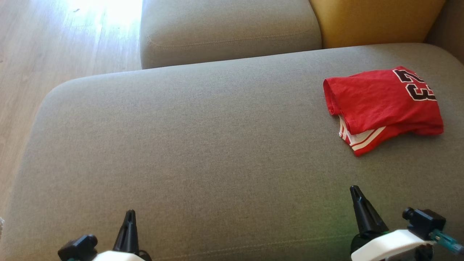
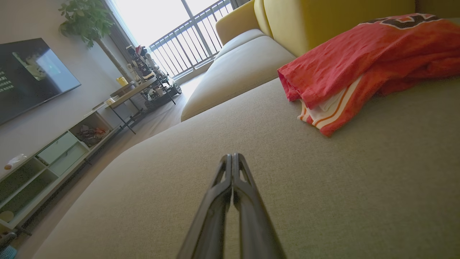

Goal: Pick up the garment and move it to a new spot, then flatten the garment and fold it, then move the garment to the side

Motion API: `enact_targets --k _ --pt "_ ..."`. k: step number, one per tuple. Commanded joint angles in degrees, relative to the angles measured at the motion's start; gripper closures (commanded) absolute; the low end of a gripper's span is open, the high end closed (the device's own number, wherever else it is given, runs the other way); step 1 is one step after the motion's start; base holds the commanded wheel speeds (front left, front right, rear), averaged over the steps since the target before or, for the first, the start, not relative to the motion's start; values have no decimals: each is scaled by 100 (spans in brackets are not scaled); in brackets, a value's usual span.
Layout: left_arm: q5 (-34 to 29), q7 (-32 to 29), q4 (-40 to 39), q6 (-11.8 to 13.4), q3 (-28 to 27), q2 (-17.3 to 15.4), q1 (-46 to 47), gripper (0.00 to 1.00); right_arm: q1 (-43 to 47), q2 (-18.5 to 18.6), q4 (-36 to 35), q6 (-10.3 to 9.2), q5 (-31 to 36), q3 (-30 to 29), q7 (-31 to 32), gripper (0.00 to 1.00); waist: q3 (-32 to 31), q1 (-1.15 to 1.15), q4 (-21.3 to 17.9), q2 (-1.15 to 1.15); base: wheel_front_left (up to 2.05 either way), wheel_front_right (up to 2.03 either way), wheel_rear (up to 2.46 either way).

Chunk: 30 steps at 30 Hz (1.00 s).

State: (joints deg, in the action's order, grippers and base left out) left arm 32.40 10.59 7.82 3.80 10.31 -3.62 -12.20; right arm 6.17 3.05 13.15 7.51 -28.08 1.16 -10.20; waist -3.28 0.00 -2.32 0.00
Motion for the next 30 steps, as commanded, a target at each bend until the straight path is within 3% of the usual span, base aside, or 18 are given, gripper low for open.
enact_targets --k 1,30 --pt "121 -16 -151 -54 -118 -80 312 100 -333 85 -167 -1 -147 -11 14 100 2 0 2 0 0 0 0" --pt "2062 -449 74 -392 -489 -119 779 100 -608 122 -94 -1 -2195 -154 458 100 111 0 74 0 0 0 0"
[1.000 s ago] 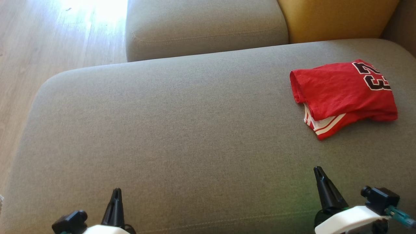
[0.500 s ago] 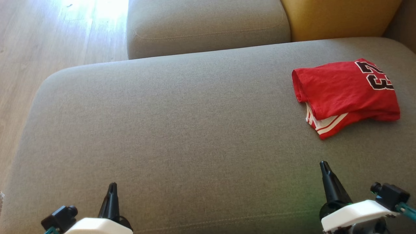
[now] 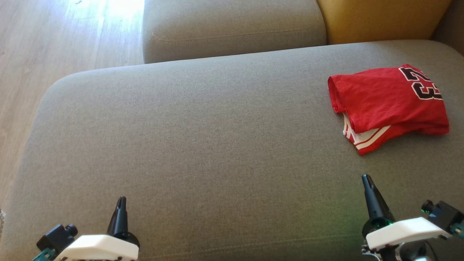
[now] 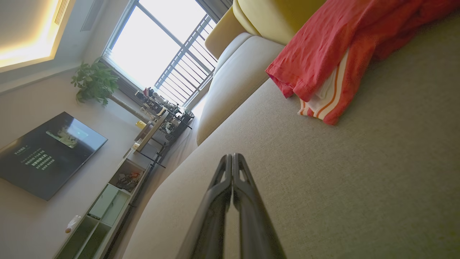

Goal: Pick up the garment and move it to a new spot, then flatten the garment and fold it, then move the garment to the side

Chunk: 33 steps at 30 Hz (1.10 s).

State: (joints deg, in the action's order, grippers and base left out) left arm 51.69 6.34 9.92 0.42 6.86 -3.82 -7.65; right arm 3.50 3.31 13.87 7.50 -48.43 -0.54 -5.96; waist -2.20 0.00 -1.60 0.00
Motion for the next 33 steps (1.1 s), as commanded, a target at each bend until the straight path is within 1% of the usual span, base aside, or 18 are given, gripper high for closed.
enact_targets --k 1,33 --pt "200 -41 -128 -66 -158 -99 341 100 -351 96 -163 0 -229 11 49 100 7 0 5 0 0 0 0" --pt "2229 -550 134 -427 -610 -101 849 100 -649 103 -81 0 -2379 -187 560 100 122 0 82 0 0 0 0"
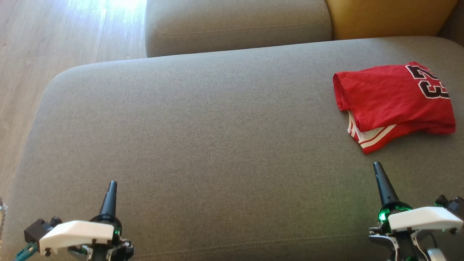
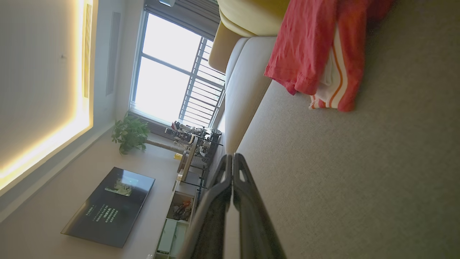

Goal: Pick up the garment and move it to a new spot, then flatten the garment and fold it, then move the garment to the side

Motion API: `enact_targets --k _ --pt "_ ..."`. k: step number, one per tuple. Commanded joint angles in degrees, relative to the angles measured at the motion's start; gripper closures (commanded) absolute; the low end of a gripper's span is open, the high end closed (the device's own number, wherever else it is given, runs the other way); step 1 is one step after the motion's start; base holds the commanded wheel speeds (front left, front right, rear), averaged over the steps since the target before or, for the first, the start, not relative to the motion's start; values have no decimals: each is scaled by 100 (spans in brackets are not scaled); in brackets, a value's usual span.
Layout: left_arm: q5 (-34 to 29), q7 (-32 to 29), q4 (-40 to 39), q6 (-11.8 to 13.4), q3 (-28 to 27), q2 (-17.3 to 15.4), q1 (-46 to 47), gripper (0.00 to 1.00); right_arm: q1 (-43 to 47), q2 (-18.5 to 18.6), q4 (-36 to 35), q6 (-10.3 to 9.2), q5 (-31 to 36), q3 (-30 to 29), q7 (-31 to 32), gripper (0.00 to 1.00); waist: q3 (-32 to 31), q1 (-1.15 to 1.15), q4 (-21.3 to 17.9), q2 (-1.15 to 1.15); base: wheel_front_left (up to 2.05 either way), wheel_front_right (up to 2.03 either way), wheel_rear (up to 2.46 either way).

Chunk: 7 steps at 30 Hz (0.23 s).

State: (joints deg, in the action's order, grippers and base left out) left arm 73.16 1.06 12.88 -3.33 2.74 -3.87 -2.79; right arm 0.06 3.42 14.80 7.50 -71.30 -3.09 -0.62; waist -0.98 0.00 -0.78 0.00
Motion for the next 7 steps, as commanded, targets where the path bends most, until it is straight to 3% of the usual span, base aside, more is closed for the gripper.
enact_targets --k 1,7 --pt "146 -39 -154 -63 -213 -95 379 100 -314 91 -171 0 -162 61 43 100 4 0 3 0 0 0 0" --pt "535 -141 -103 -133 -305 -92 478 100 -372 90 -155 -1 -576 19 144 100 26 0 18 0 0 0 0"
